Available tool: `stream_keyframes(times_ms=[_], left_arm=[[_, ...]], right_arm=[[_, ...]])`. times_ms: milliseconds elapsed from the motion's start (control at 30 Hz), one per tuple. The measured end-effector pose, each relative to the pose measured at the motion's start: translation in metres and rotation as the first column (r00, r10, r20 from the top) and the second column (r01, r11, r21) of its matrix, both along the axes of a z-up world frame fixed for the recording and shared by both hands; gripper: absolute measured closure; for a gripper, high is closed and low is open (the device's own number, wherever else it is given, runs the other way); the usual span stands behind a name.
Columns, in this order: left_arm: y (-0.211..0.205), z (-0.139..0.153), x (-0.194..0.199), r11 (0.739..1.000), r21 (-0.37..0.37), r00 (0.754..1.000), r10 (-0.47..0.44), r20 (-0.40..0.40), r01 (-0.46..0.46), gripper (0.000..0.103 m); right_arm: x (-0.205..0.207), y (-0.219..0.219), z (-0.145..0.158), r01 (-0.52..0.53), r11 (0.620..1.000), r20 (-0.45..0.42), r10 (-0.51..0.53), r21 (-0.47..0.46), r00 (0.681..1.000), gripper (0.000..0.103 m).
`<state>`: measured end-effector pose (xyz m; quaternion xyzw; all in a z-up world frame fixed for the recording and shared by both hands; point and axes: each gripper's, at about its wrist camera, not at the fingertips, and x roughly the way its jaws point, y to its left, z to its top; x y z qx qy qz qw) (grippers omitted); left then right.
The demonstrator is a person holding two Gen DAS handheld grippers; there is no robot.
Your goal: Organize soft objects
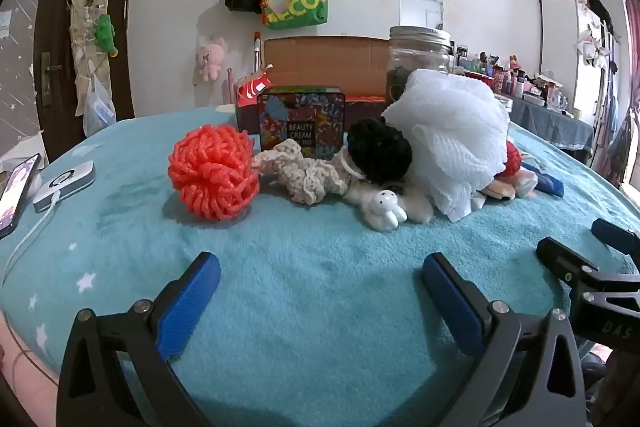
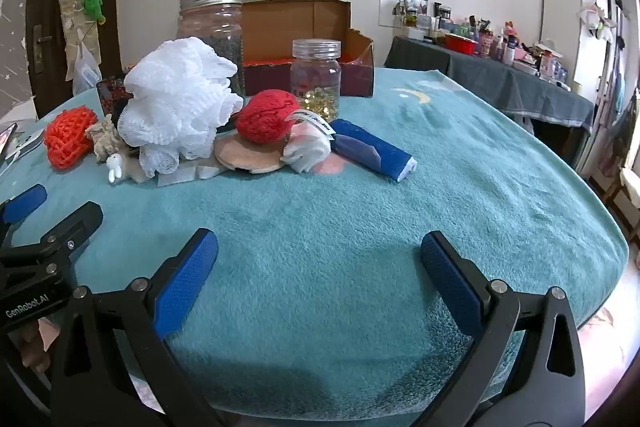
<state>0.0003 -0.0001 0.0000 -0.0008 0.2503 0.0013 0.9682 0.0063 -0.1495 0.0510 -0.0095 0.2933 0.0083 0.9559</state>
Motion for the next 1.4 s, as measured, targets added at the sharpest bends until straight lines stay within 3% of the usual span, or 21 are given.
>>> stream_keyframes(times_ms=[1400], left_arm=[[0.0004,-0.0002,0.0008,1.000,-0.006,1.000,0.000,-0.011,-0.001,0.000]], right_arm=[[-0.0001,0.0004,-0.0005,0.000,1.000,0.001,0.000,0.000,1.000,0.000]])
